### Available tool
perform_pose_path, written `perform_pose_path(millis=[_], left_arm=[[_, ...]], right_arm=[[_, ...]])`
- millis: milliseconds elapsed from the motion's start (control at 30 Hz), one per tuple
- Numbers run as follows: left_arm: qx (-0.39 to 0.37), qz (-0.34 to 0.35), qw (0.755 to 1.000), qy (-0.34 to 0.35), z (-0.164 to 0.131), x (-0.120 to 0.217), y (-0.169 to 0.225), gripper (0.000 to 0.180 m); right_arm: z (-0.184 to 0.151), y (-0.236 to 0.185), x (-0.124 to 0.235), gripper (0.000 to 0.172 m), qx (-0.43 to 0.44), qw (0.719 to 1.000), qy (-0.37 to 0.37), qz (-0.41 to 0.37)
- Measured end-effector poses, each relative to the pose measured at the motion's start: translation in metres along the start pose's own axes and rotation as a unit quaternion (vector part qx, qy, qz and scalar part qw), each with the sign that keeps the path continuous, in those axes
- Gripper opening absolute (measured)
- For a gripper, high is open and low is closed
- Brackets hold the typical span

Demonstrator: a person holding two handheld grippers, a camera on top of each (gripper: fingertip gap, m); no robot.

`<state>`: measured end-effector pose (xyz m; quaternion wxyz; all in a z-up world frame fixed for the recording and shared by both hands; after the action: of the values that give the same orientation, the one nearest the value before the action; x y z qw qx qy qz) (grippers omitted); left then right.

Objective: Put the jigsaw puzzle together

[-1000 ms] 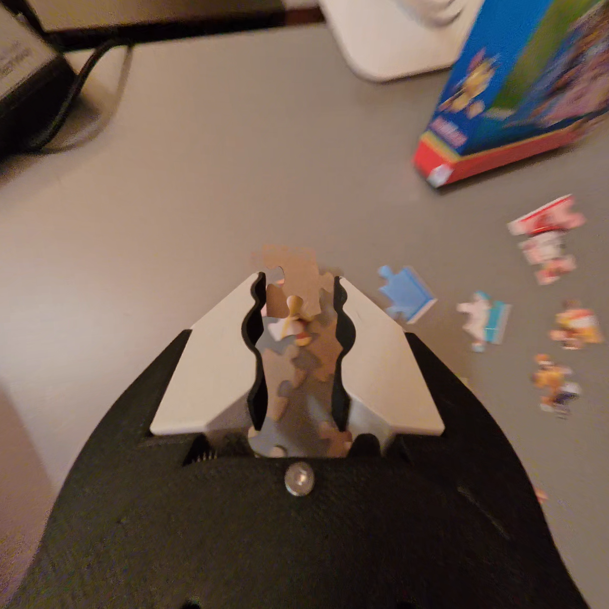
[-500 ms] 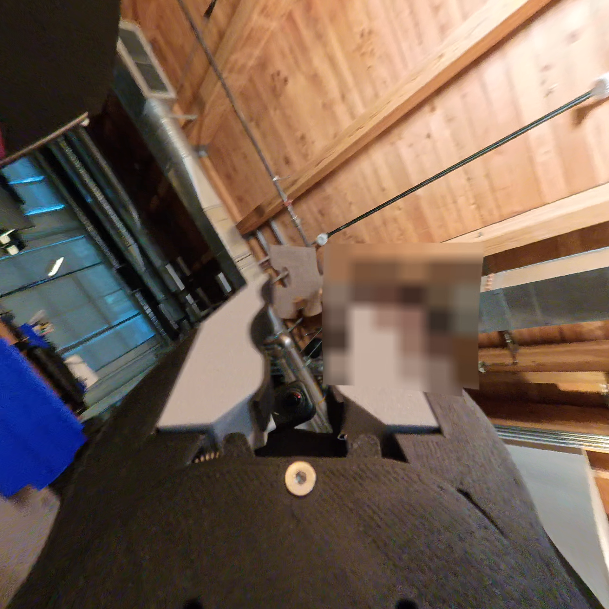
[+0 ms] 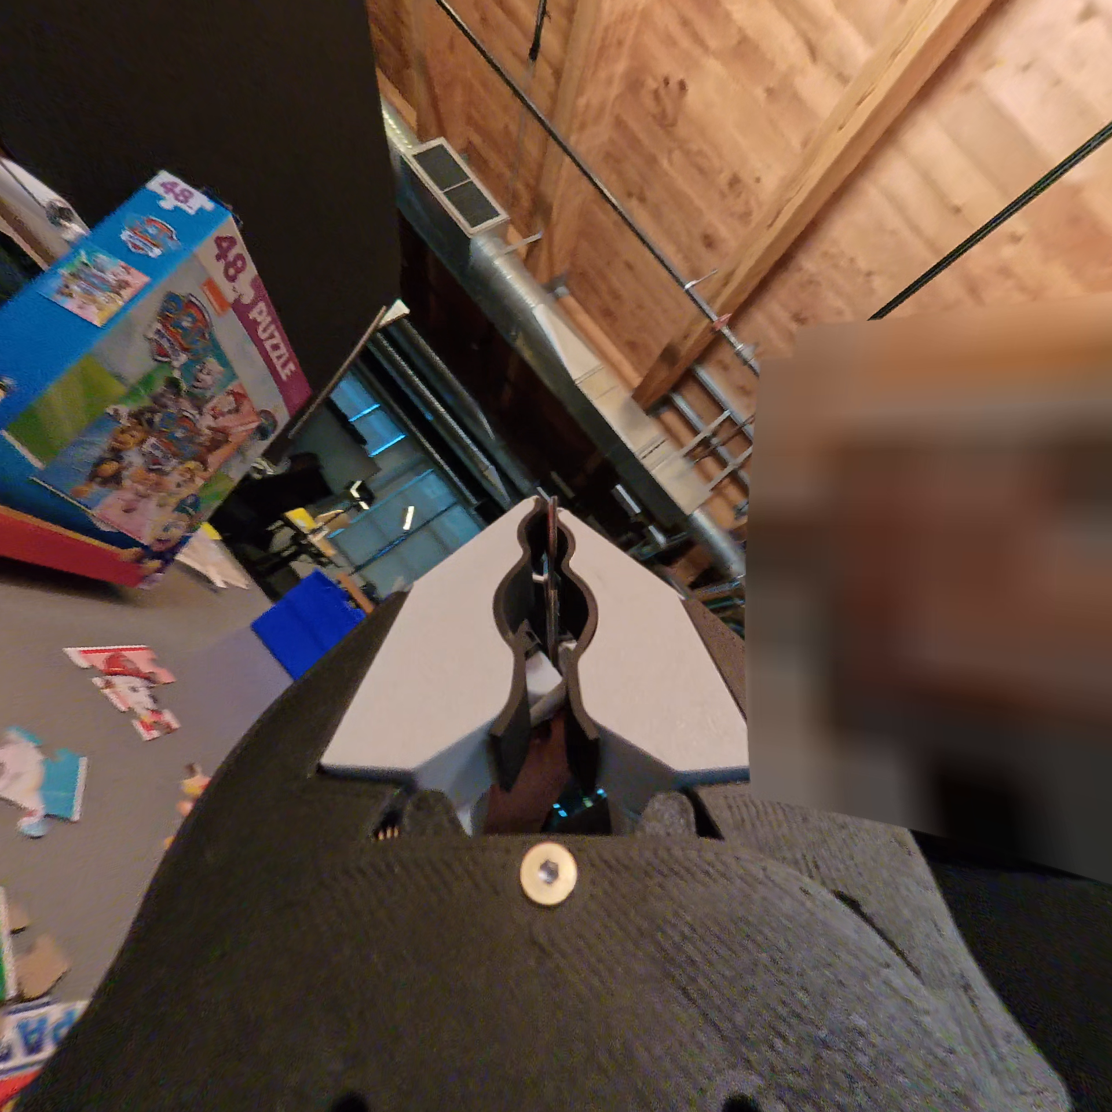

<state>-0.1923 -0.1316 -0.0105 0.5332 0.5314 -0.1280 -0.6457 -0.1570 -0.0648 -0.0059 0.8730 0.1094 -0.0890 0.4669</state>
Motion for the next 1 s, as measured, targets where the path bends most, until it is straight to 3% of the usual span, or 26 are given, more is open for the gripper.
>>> perform_pose_path(millis=[33, 267, 333, 400, 467, 567, 667, 733, 800, 867, 933, 1000], left_arm=[[-0.013, 0.007, 1.0, -0.003, -0.001, 0.001, 0.001, 0.0], [-0.086, 0.063, 0.993, -0.046, -0.017, -0.005, 0.001, 0.0], [-0.094, 0.064, 0.992, -0.057, -0.02, -0.007, 0.003, 0.0], [-0.105, 0.08, 0.988, -0.077, -0.026, -0.009, 0.0, 0.0], [-0.115, 0.104, 0.983, -0.099, -0.033, -0.009, -0.005, 0.012], [-0.126, 0.138, 0.977, -0.1, -0.035, -0.008, -0.012, 0.025], [-0.128, 0.155, 0.974, -0.103, -0.036, -0.008, -0.015, 0.03], [-0.127, 0.161, 0.972, -0.114, -0.04, -0.011, -0.019, 0.031], [-0.117, 0.166, 0.972, -0.122, -0.044, -0.015, -0.025, 0.033], [-0.106, 0.158, 0.973, -0.128, -0.049, -0.023, -0.03, 0.034], [-0.096, 0.153, 0.974, -0.137, -0.054, -0.032, -0.034, 0.035], [-0.092, 0.153, 0.973, -0.147, -0.06, -0.04, -0.038, 0.035]], right_arm=[[-0.002, -0.001, -0.002, 0.026, -0.04, 0.999, 0.003, 0.031], [-0.004, 0.0, -0.005, 0.016, -0.249, 0.946, 0.07, 0.196], [-0.011, 0.004, -0.004, 0.0, -0.282, 0.934, 0.075, 0.207], [-0.018, 0.005, 0.0, 0.0, -0.305, 0.924, 0.076, 0.218], [-0.025, 0.006, 0.009, 0.0, -0.317, 0.919, 0.081, 0.218], [-0.041, 0.02, 0.036, 0.0, -0.312, 0.933, 0.076, 0.16], [-0.076, 0.055, 0.08, 0.0, -0.253, 0.967, 0.018, 0.014], [-0.111, 0.083, 0.115, 0.0, -0.155, 0.976, -0.086, -0.129], [-0.143, 0.104, 0.149, 0.0, -0.011, 0.944, -0.219, -0.247], [-0.166, 0.113, 0.169, 0.0, 0.126, 0.89, -0.321, -0.298], [-0.184, 0.117, 0.178, 0.0, 0.212, 0.84, -0.392, -0.311], [-0.195, 0.111, 0.175, 0.0, 0.238, 0.831, -0.413, -0.285]])
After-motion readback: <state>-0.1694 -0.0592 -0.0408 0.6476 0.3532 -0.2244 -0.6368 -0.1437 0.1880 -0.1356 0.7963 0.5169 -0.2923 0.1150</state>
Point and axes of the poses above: each gripper's, where its closed fingertips meet, x back along the fingers, z out of its top, y = z × x across the jaws, the point moved 4 cm from there along x, back along the fingers, and after that the axes turned 8 degrees about -y, right-handed, at the moved point
